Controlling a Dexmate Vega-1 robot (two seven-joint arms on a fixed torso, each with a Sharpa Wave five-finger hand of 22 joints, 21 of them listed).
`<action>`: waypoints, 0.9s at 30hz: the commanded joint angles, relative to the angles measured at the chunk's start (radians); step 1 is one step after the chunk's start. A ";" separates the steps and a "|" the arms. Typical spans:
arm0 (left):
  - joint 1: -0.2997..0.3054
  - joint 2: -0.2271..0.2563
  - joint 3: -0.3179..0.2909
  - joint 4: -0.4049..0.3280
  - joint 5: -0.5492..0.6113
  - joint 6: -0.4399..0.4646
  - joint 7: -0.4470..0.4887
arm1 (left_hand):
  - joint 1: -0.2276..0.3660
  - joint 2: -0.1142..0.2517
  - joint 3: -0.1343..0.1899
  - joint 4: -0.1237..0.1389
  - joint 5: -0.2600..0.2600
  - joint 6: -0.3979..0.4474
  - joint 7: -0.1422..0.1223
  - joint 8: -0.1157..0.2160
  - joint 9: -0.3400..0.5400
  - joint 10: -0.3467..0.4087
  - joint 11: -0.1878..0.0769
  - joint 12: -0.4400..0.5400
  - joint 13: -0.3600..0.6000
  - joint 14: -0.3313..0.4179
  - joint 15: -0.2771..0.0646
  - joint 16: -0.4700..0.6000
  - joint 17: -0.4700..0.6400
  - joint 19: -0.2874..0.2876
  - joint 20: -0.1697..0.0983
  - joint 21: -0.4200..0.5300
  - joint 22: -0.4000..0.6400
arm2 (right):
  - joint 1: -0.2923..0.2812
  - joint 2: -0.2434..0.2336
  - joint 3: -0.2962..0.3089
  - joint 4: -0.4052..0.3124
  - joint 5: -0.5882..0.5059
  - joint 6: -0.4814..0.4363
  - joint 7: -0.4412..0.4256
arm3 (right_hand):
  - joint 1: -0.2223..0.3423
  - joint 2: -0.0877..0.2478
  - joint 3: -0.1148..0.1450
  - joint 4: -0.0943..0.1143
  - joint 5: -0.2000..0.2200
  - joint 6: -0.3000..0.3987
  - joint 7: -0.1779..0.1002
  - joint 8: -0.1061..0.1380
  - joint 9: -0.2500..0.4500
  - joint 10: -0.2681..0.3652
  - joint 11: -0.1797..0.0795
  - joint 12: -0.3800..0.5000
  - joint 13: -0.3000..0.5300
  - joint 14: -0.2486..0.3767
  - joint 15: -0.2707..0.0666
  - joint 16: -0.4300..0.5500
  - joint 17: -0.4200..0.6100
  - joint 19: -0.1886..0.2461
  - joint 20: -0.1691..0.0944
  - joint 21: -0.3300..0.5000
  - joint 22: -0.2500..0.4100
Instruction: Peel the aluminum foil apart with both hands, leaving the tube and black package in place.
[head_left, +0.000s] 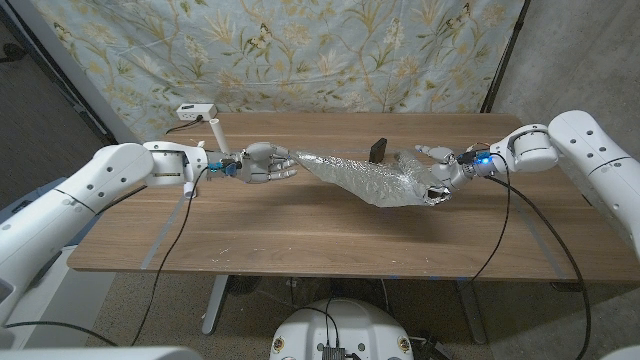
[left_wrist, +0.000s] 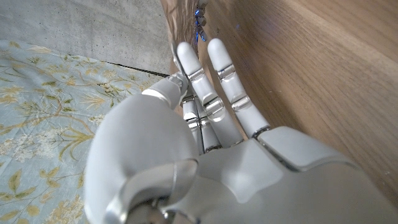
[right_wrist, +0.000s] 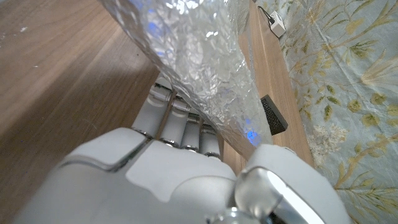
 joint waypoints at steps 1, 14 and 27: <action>-0.012 0.015 0.006 -0.012 0.009 0.006 -0.007 | 0.010 -0.001 -0.002 0.001 -0.003 0.006 0.004 -0.002 0.004 0.024 -0.027 -0.001 0.005 0.009 -0.001 -0.006 -0.001 -0.006 0.000 0.004 0.002 | -0.071 -0.026 0.023 -0.050 0.035 0.066 0.009 | 0.000 0.009 -0.008 -0.002 0.004 0.001 0.049 0.004 0.002 0.009 0.000 0.007 0.004 0.002 -0.001 0.007 0.003 0.006 -0.002 -0.005 0.001; 0.000 0.024 -0.006 -0.020 0.008 -0.007 -0.004 | 0.011 -0.001 -0.002 0.000 -0.004 0.004 0.002 -0.004 0.003 0.026 -0.026 -0.003 0.005 0.007 -0.003 -0.006 0.001 -0.008 -0.001 0.006 0.002 | -0.076 -0.038 0.008 -0.067 0.040 0.100 0.027 | 0.000 0.013 -0.011 -0.003 0.006 0.005 0.049 0.006 0.003 0.007 -0.001 0.007 0.005 0.003 0.000 0.006 0.003 0.006 -0.003 -0.009 0.001; -0.005 0.022 -0.003 -0.016 0.000 0.000 -0.001 | 0.006 -0.001 -0.003 0.003 -0.003 0.004 0.004 -0.005 -0.001 0.025 -0.030 -0.008 0.002 0.008 0.000 -0.009 -0.002 -0.006 -0.001 0.009 0.001 | -0.085 -0.048 0.004 -0.076 0.034 0.121 0.046 | 0.002 0.017 -0.014 -0.005 0.009 0.006 0.049 0.006 0.003 0.005 -0.004 0.007 0.006 0.001 0.001 0.004 0.005 0.004 -0.003 -0.013 0.002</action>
